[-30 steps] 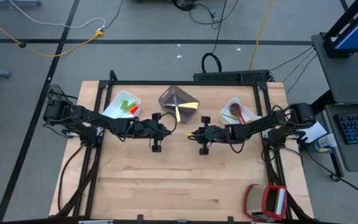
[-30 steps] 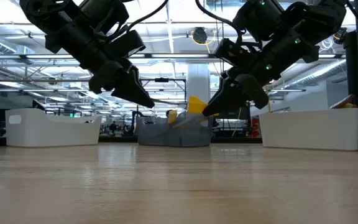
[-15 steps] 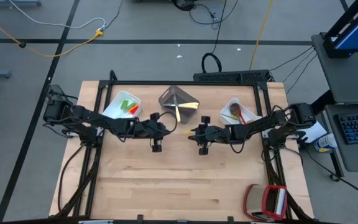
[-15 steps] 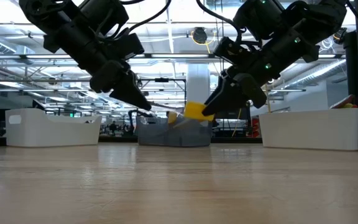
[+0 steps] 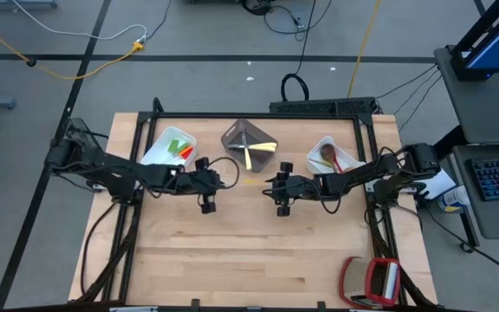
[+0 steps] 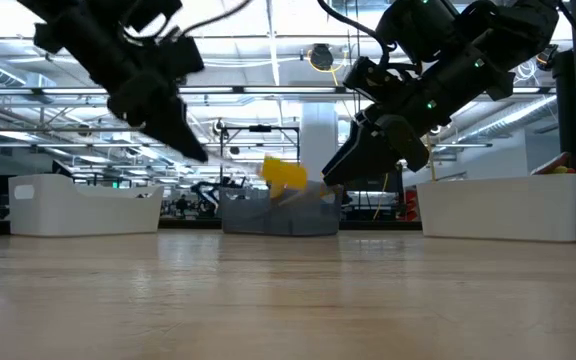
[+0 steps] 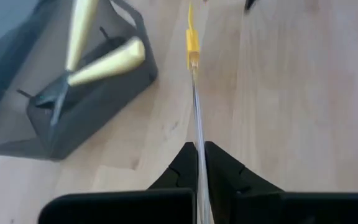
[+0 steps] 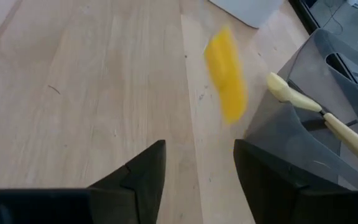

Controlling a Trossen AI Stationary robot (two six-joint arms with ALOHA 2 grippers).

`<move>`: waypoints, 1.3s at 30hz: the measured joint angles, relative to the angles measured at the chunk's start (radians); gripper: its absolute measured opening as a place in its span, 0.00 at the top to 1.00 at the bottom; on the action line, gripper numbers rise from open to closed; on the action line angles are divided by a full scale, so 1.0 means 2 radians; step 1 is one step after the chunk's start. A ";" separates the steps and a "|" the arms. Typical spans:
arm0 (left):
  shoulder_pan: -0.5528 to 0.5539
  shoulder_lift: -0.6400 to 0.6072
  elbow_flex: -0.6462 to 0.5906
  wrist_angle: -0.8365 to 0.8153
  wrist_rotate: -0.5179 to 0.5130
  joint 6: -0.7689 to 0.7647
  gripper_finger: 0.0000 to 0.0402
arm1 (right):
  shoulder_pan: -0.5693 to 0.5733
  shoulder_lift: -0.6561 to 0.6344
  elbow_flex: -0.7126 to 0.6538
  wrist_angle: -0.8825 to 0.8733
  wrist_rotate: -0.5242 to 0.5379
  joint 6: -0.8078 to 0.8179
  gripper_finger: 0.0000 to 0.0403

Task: Pick & Place Kitchen Items
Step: Put the yellow spatula into the left white bin

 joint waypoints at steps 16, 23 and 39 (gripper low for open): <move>-0.003 -0.170 0.001 -0.259 -0.183 -0.159 0.99 | -0.001 0.000 0.000 0.012 0.001 0.017 0.56; -0.001 -0.206 0.001 -0.374 -0.226 -0.250 0.99 | -0.001 0.000 0.000 0.013 0.001 0.017 0.56; 0.041 -0.210 -0.021 -0.516 -0.155 -0.435 0.95 | -0.001 0.000 0.000 0.016 0.001 0.017 0.57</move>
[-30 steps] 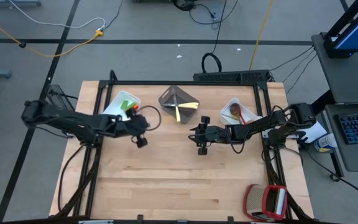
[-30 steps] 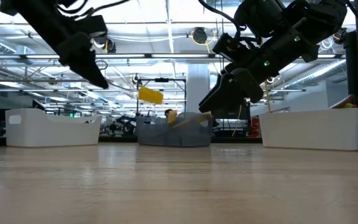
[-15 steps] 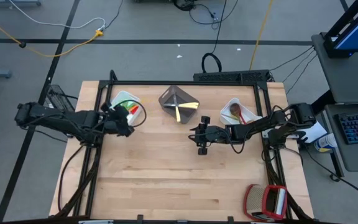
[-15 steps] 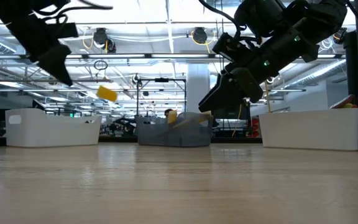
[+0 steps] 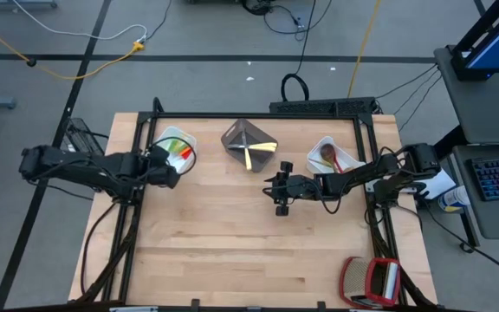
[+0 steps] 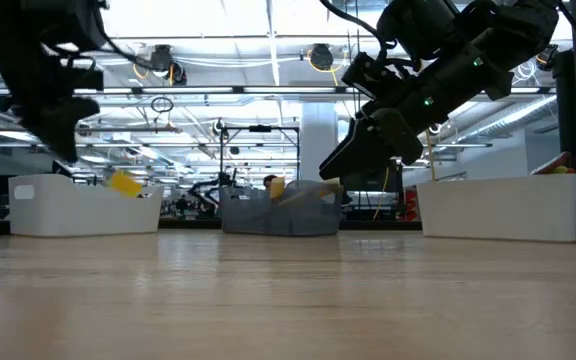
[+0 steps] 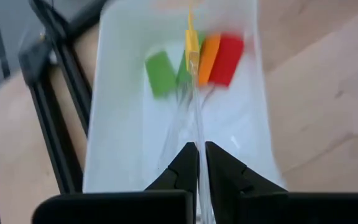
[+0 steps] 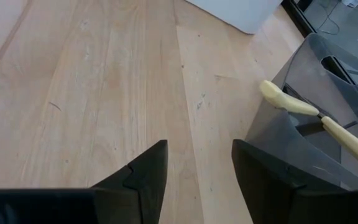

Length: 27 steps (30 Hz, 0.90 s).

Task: Pick & Place Kitchen Items
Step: Put the yellow spatula into the left white bin, then return to Home Position

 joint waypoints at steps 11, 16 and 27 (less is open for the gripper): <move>0.024 0.000 -0.069 0.037 -0.044 -0.121 0.93 | 0.000 0.000 0.000 0.000 0.000 -0.003 0.58; 0.033 0.000 -0.069 0.046 -0.049 -0.098 0.81 | -0.006 0.000 0.000 0.000 0.000 -0.008 0.58; 0.040 0.000 -0.069 0.058 -0.035 -0.087 0.74 | -0.013 0.000 0.000 0.000 0.000 0.013 0.58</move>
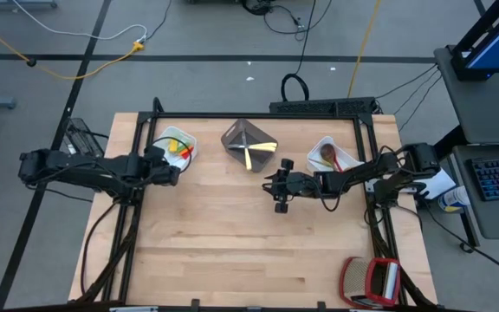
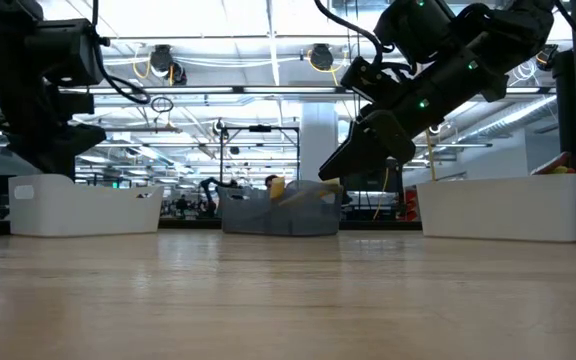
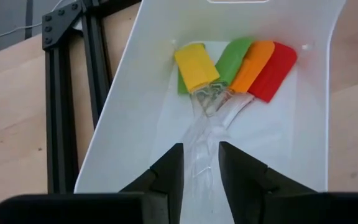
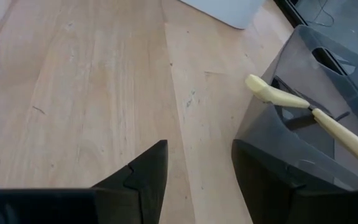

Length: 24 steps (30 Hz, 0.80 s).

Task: Pick & Place Kitchen Items
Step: Return to Home Position

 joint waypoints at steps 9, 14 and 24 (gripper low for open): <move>-0.010 0.000 0.000 0.026 0.001 0.024 0.77 | 0.000 0.000 0.000 0.015 0.000 0.000 0.59; -0.027 -0.001 0.000 0.104 0.001 0.109 0.94 | 0.000 0.000 0.000 0.043 0.000 -0.011 0.71; -0.050 -0.003 0.035 0.187 -0.001 0.237 0.99 | 0.000 -0.043 0.000 0.029 0.002 -0.027 0.98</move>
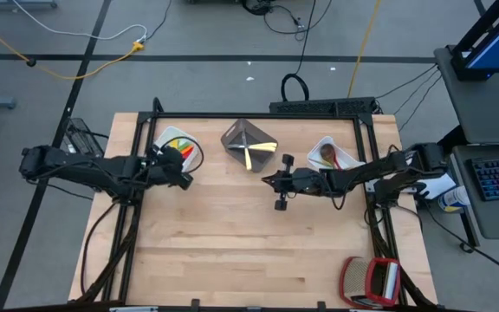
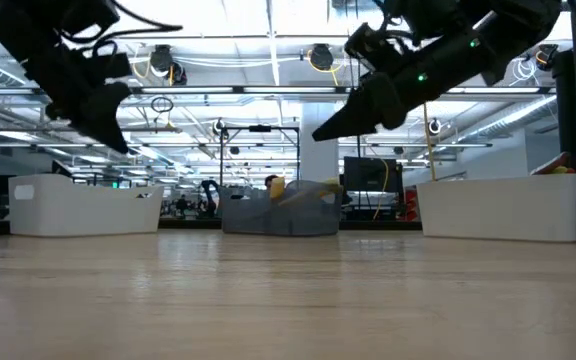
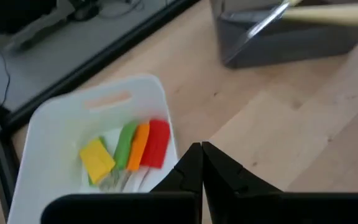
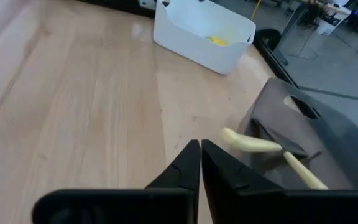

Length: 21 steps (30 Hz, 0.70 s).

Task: Pick & Place Kitchen Items
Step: Return to Home Position

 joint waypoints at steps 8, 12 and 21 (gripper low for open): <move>-0.025 -0.030 0.017 0.000 -0.021 0.050 0.99 | 0.000 -0.074 0.000 -0.066 0.000 0.001 0.99; -0.038 -0.066 0.017 -0.001 -0.028 0.071 0.98 | 0.000 -0.114 0.000 -0.093 0.000 0.000 1.00; -0.059 -0.173 0.017 -0.016 -0.058 0.107 0.97 | 0.000 -0.205 0.000 -0.184 -0.002 -0.004 1.00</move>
